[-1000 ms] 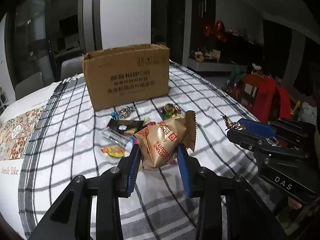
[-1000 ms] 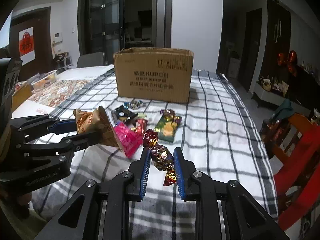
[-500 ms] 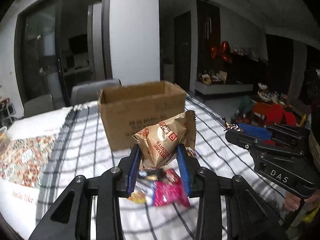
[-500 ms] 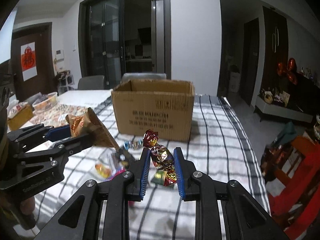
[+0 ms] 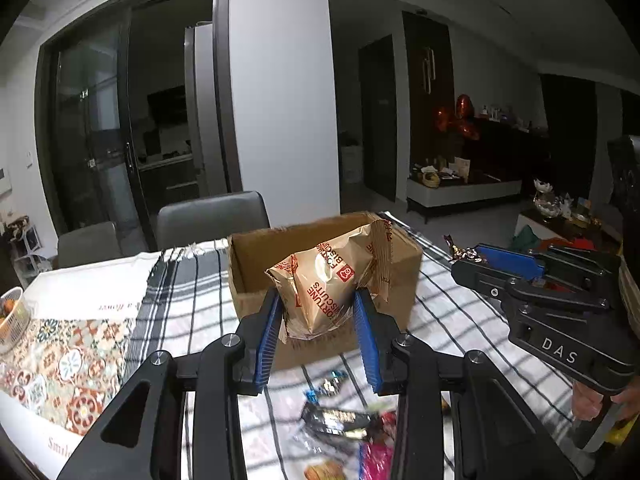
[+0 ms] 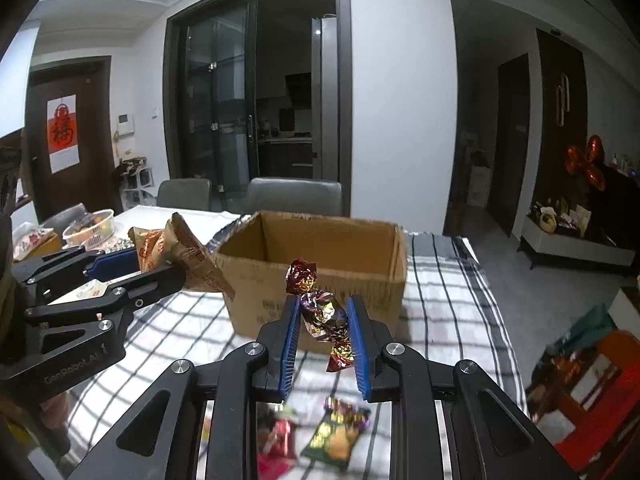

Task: Organize snacks
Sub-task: 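Carry both snacks over the cardboard box and open both tools to drop them, then move both tools back toward the remaining snacks on the table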

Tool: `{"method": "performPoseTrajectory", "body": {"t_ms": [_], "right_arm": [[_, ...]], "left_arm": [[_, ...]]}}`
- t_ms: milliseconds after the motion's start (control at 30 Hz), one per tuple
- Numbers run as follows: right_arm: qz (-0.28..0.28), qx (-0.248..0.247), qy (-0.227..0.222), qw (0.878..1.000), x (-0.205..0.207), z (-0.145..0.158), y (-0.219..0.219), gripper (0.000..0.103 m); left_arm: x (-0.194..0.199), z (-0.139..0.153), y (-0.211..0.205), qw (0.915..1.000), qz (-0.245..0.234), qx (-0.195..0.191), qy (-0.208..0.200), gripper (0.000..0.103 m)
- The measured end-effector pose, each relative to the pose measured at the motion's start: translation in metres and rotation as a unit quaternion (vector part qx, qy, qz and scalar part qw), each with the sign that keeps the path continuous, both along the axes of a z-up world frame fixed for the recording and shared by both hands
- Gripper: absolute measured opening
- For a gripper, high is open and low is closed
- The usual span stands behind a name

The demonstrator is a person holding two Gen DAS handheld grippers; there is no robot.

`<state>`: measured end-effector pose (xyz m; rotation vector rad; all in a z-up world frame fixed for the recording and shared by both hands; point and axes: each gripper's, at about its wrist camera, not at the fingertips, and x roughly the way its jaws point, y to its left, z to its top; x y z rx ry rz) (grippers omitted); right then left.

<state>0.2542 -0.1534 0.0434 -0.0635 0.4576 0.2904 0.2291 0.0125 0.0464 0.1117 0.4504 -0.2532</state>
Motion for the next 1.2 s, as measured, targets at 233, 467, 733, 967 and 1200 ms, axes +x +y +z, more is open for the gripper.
{"method": "performPoseTrajectory", "body": {"t_ms": [233, 467, 733, 967, 1200], "right_arm": [[0.002, 0.004, -0.004, 1.0, 0.046, 0.015, 0.001, 0.025], [0.01, 0.013, 0.022, 1.0, 0.091, 0.018, 0.0, 0.025], [0.001, -0.002, 0.04, 0.999, 0.133, 0.013, 0.004, 0.025], [-0.024, 0.01, 0.042, 0.999, 0.14, 0.003, -0.008, 0.062], [-0.014, 0.012, 0.044, 0.999, 0.108, -0.001, -0.01, 0.062]], "left_arm": [[0.049, 0.015, 0.003, 0.9999, 0.001, 0.001, 0.011, 0.036], [0.097, 0.019, 0.001, 0.9991, 0.001, -0.002, 0.043, 0.036], [0.146, 0.012, -0.007, 0.9971, 0.011, 0.006, 0.075, 0.038], [0.149, 0.002, -0.008, 0.9965, 0.019, 0.024, 0.078, 0.069], [0.103, 0.004, -0.006, 0.9982, 0.011, 0.038, 0.046, 0.074]]}}
